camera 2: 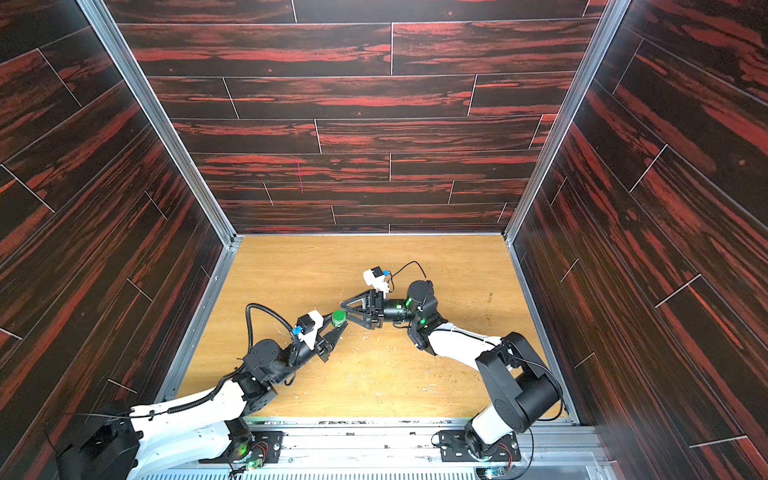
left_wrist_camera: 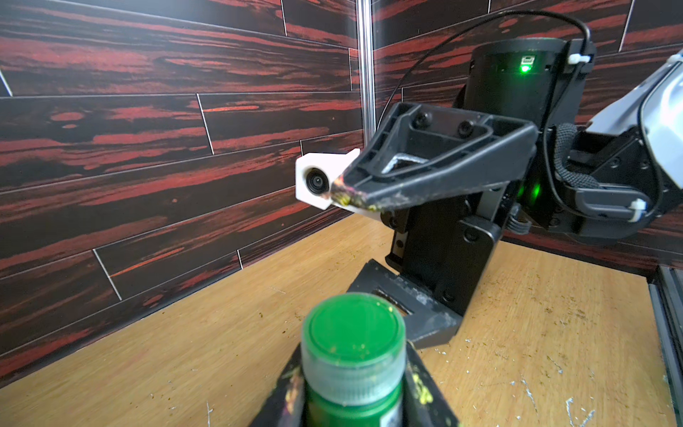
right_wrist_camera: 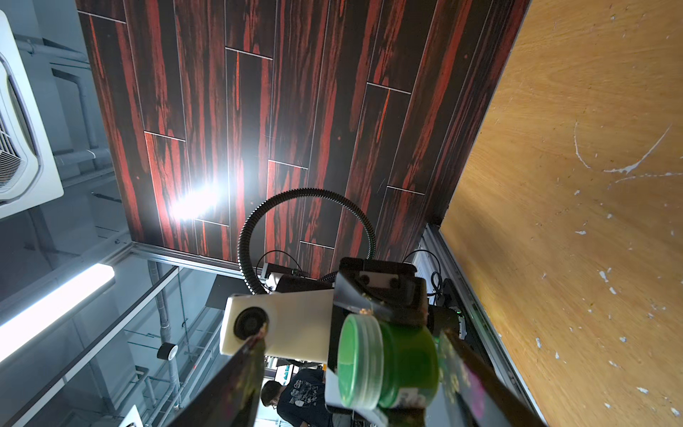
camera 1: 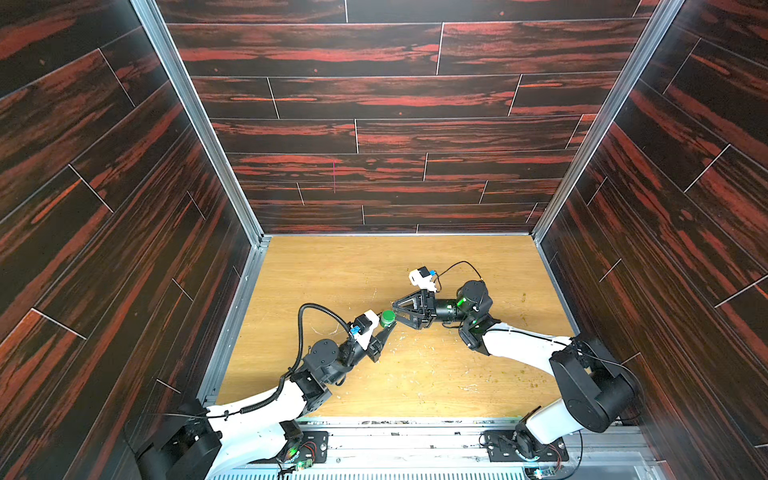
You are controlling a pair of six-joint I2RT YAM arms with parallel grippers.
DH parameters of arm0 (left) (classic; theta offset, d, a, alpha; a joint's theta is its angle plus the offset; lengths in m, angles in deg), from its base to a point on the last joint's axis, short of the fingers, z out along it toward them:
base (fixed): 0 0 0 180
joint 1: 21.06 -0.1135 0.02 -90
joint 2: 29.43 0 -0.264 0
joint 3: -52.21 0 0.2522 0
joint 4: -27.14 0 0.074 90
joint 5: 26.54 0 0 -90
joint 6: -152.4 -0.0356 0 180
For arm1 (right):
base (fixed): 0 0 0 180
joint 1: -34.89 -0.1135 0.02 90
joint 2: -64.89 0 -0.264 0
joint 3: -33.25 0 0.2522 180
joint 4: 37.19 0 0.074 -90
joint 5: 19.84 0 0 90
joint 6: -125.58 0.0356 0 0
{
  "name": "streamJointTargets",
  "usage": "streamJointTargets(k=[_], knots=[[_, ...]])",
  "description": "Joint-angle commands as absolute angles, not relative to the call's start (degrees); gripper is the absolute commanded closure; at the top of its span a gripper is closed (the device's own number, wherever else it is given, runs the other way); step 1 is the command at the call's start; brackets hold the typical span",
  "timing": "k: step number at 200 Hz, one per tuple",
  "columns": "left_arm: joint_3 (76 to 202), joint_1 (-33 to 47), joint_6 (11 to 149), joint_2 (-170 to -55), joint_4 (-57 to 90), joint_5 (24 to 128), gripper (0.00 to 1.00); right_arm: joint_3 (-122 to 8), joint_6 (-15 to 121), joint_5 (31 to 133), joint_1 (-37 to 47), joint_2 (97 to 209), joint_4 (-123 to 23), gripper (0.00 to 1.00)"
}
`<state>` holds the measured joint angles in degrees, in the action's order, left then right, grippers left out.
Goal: Close the paint jar lid
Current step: Screw the lid onto the paint jar.
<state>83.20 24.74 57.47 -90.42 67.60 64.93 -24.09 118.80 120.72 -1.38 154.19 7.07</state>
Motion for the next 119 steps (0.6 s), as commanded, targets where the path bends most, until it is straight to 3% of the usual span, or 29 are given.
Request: streamJointTargets(k=[1,38,119], knots=[[85.9,24.6,57.1,-92.2,72.4,65.6,0.92,-24.3,119.7,121.5,-1.8,155.2,8.7,0.23],[87.4,24.6,56.4,-96.5,74.8,65.3,0.92,-23.9,120.1,122.0,-1.6,156.0,8.4,0.23],[89.0,24.4,55.2,-102.0,77.7,63.5,0.93,-23.4,122.5,122.1,1.1,156.7,10.7,0.42]])
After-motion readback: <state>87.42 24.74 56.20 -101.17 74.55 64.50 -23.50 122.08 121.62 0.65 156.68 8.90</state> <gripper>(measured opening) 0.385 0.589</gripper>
